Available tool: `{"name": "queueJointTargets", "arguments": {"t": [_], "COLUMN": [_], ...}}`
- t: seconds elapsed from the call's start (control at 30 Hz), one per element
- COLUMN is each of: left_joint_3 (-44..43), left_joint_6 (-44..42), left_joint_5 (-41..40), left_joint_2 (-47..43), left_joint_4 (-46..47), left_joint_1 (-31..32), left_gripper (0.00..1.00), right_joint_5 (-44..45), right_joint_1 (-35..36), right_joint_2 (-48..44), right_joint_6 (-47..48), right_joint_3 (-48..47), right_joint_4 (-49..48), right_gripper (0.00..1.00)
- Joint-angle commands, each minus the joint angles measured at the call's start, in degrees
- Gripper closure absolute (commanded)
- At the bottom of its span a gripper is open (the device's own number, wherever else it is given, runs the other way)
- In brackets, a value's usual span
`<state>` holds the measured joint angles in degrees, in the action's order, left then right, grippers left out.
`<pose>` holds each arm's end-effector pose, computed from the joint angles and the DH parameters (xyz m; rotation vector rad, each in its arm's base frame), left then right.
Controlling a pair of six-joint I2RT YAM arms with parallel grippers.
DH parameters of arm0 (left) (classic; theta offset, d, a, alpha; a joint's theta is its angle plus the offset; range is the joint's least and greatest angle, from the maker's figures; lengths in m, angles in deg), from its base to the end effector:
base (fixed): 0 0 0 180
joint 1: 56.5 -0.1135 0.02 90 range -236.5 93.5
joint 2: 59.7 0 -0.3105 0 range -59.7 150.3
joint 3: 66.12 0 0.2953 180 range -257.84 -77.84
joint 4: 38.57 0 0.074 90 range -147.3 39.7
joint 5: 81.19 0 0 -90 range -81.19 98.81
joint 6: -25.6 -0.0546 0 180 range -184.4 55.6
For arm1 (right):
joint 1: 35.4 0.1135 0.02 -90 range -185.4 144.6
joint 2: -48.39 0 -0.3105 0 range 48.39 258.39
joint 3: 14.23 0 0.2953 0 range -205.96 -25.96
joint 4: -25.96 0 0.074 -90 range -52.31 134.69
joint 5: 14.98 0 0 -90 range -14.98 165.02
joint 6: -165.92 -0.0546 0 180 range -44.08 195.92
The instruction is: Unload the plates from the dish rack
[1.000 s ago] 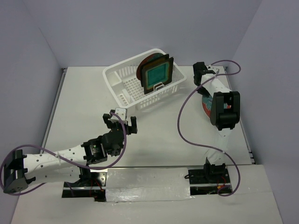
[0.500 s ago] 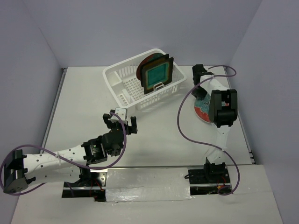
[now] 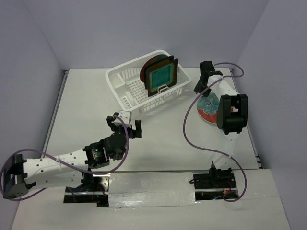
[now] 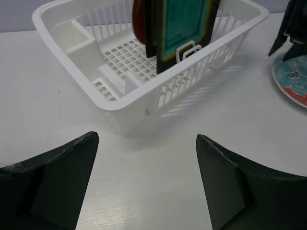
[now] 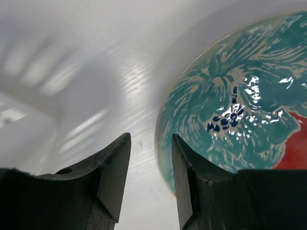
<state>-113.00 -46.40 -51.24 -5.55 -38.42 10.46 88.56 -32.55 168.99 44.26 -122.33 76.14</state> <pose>0.1342 -0.1946 0.3153 -0.0730 1.6368 -0.2481 0.5247 0.0133 0.2039 0.7240 2.5155 -0.1080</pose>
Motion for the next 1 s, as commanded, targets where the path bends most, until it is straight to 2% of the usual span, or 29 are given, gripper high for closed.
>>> {"name": "queueJointTargets", "arguments": {"t": [0.0,0.13,0.2,0.27,0.3,0.37,0.4,0.43,0.47,0.5,0.53,0.6,0.63,0.67,0.7,0.77,0.8,0.83,0.87,0.97], "left_joint_3": [-0.26,-5.17,-6.24,-9.47,-11.84,-22.11,-26.24,-34.54,-37.76,-40.14,-44.43,-48.41,-52.34,-54.56,-56.23,-60.45,-61.77,-61.09,-60.04,-59.24], "left_joint_6": [-3.05,1.15,-0.23,-5.67,-7.87,-12.54,-12.81,-12.99,-13.69,-14.56,-15.44,-15.1,-12.84,-11.68,-11.32,-12.28,-13.5,-14.04,-15.09,-21.06], "left_joint_5": [5.28,6.62,8.36,13.28,14.51,13.39,14.69,17.14,26.73,32.92,38.11,48.82,51.67,54.75,61.83,66.8,68.47,68.66,68.49,69.01], "left_joint_2": [-2.03,-3.17,-3.52,-2.22,1.45,6.73,12.07,14.38,15.8,17.46,18.09,20.54,21.86,23.18,26.24,31.16,32.5,33.47,34.69,38.12], "left_joint_4": [5.34,-2.11,-1.0,0.07,-1.14,-8.07,-12.54,-20.24,-21.88,-22.51,-23.47,-24.36,-24.71,-26.1,-26.47,-26.73,-25.95,-23.68,-21.31,-16.55], "left_joint_1": [0.28,0.28,0.28,-0.07,-0.16,-1.21,-3.74,-5.24,-7.17,-9.19,-13.3,-17.98,-23.22,-25.97,-30.79,-34.16,-36.44,-36.98,-37.34,-37.43], "left_gripper": [0.05,0.06,0.05,0.04,0.08,0.08,0.1,0.12,0.12,0.12,0.12,0.09,0.1,0.13,0.21,0.33,0.35,0.33,0.24,0.24], "right_joint_5": [-2.91,-4.66,-5.71,-7.73,-10.61,-16.76,-21.66,-23.54,-25.04,-26.36,-29.07,-33.12,-34.62,-34.2,-33.85,-32.1,-31.22,-31.55,-31.91,-28.93], "right_joint_1": [0.23,-0.91,-1.36,-1.62,-1.62,-1.53,-1.53,-1.45,-0.84,-0.66,-0.48,0.13,0.57,1.1,1.62,1.63,1.63,1.63,1.63,1.63], "right_joint_2": [-10.19,-17.21,-20.38,-27.06,-29.43,-36.9,-39.36,-44.34,-46.92,-49.64,-55.06,-60.01,-64.82,-67.31,-70.12,-77.5,-82.84,-85.59,-88.23,-97.55], "right_joint_6": [2.13,3.27,3.19,3.1,2.23,1.95,1.52,1.6,1.51,1.25,0.29,-0.24,0.28,0.8,1.33,4.3,5.2,6.34,6.17,3.54], "right_joint_3": [-1.18,1.01,5.12,9.34,14.06,19.62,24.7,27.01,29.56,34.63,37.2,45.52,47.75,50.04,54.06,57.42,58.66,60.07,61.56,67.71], "right_joint_4": [-1.63,0.3,-0.65,-3.29,-6.78,-12.24,-16.88,-19.45,-21.73,-26.54,-29.2,-37.43,-38.45,-40.63,-42.74,-42.68,-42.24,-43.11,-44.16,-46.63], "right_gripper": [0.52,0.51,0.51,0.48,0.46,0.4,0.39,0.39,0.39,0.39,0.4,0.41,0.43,0.45,0.45,0.48,0.54,0.55,0.55,0.51]}}
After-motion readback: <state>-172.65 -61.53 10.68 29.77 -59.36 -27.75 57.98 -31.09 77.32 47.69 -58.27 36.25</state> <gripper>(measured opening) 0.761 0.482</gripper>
